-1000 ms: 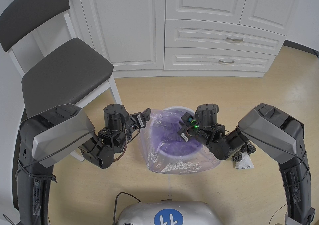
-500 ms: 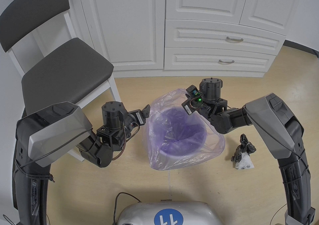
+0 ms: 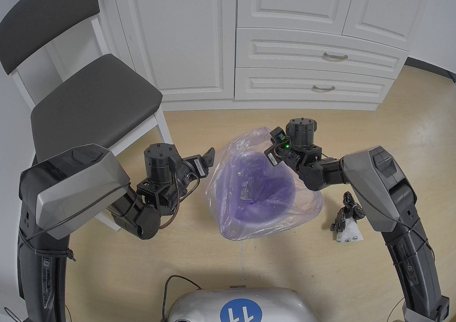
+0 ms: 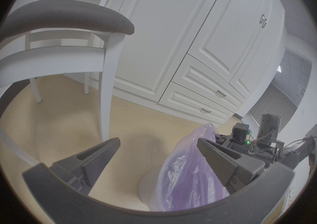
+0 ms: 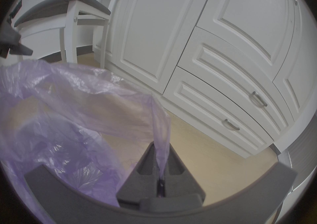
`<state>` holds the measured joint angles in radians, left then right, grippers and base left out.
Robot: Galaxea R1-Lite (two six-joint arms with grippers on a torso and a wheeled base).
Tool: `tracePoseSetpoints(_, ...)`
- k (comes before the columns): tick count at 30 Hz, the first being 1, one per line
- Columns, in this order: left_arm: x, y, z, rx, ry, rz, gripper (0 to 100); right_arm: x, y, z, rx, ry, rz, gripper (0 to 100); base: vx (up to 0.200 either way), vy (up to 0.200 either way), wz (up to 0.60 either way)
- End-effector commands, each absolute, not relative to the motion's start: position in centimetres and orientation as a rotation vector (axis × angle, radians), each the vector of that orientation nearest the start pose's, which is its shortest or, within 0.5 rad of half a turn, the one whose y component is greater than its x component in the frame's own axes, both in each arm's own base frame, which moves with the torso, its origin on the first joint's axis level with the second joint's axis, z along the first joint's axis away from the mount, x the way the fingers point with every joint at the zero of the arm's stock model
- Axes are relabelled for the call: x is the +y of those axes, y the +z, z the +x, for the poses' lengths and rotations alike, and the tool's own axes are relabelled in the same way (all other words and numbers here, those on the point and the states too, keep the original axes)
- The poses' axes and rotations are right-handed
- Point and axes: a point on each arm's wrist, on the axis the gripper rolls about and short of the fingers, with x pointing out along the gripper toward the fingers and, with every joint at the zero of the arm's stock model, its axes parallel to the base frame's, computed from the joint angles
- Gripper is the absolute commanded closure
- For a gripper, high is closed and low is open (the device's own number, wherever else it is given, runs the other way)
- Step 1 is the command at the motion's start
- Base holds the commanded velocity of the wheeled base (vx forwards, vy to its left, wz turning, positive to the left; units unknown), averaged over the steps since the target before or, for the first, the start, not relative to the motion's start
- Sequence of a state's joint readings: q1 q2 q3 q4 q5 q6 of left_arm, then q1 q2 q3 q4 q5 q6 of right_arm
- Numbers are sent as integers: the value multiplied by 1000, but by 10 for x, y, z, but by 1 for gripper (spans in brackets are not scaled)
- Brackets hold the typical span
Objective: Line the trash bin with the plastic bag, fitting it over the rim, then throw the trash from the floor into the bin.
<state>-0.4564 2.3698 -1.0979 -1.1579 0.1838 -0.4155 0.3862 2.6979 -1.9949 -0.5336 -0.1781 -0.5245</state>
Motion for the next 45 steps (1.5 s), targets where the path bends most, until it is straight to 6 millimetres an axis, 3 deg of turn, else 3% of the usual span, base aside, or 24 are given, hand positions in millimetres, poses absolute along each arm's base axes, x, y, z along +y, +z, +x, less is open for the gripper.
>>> tracePoseSetpoints(1, -190, 55, 396, 160, -247, -378, 0, 203, 44, 517, 120, 244, -569, 0, 0, 0, 0)
tracePoseSetpoints(7, -192, 55, 395, 150, -254, -381, 0, 206, 97, 509, 14, 227, -507, 0, 0, 0, 0)
tracePoseSetpoints(11, -194, 55, 392, 152, -259, -381, 0, 214, 121, 500, -20, 236, -494, 0, 0, 0, 0)
tracePoseSetpoints(13, -193, 57, 390, 152, -261, -380, 0, 219, 117, 489, 24, 253, -502, 0, 0, 0, 0)
tracePoseSetpoints(14, -192, 60, 387, 155, -260, -378, 0, 219, 110, 472, 90, 275, -508, 0, 0, 0, 0)
tracePoseSetpoints(18, -186, 67, 376, 159, -270, -328, 0, 207, 127, 439, 144, 289, -452, 0, 0, 0, 0)
tracePoseSetpoints(21, -187, 71, 371, 149, -279, -327, 0, 198, 139, 425, 175, 280, -401, 0, 0, 0, 0)
tracePoseSetpoints(28, -188, 71, 367, 154, -287, -314, 0, 171, 140, 384, 300, 261, -260, 0, 0, 0, 0)
tracePoseSetpoints(31, -188, 71, 367, 154, -287, -314, 0, 170, 139, 384, 304, 261, -257, 0, 0, 0, 0)
tracePoseSetpoints(32, -189, 73, 364, 140, -299, -313, 0, 161, 143, 362, 339, 258, -195, 0, 0, 0, 0)
tracePoseSetpoints(37, -192, 78, 362, 40, -342, -345, 0, 152, 143, 343, 383, 232, -68, 0, 0, 0, 0)
tracePoseSetpoints(45, -192, 81, 352, 71, -358, -277, 0, 146, 127, 333, 359, 208, 56, 0, 0, 0, 0)
